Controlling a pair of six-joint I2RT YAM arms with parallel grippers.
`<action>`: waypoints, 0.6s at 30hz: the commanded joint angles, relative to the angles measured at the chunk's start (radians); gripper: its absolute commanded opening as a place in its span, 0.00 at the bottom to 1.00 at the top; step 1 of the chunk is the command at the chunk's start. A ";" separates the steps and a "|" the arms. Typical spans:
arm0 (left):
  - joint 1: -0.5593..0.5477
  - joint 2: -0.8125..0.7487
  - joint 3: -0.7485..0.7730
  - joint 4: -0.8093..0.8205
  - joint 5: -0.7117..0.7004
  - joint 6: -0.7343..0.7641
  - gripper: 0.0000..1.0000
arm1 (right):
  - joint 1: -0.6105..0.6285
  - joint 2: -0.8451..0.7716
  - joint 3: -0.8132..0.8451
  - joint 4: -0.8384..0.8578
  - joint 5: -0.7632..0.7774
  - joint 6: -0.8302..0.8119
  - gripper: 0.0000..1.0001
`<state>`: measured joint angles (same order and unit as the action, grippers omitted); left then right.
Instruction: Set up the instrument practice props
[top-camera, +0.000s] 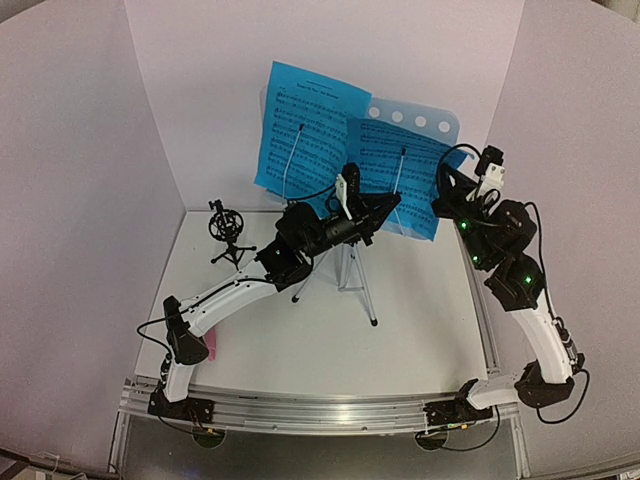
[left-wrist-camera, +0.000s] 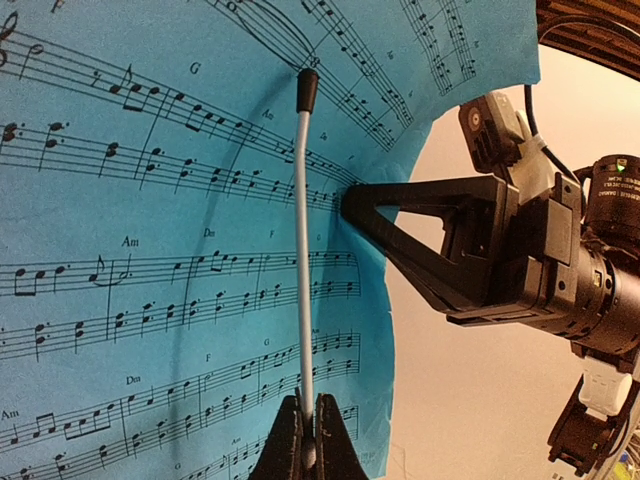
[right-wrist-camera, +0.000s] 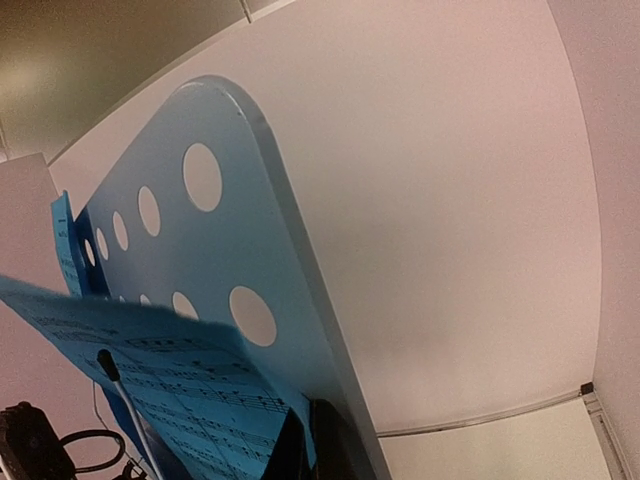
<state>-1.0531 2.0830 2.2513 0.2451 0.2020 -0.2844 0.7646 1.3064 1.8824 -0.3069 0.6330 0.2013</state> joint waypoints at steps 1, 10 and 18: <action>-0.010 0.012 0.032 0.033 0.008 0.022 0.00 | -0.001 -0.020 0.003 0.039 0.023 -0.026 0.00; -0.010 0.017 0.033 0.034 -0.007 0.027 0.00 | -0.001 -0.063 -0.064 0.090 0.069 0.003 0.32; -0.010 0.018 0.027 0.036 0.006 0.053 0.02 | -0.001 -0.076 -0.072 0.106 0.059 -0.003 0.38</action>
<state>-1.0550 2.0884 2.2513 0.2576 0.1965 -0.2696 0.7639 1.2492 1.8114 -0.2461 0.6775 0.1962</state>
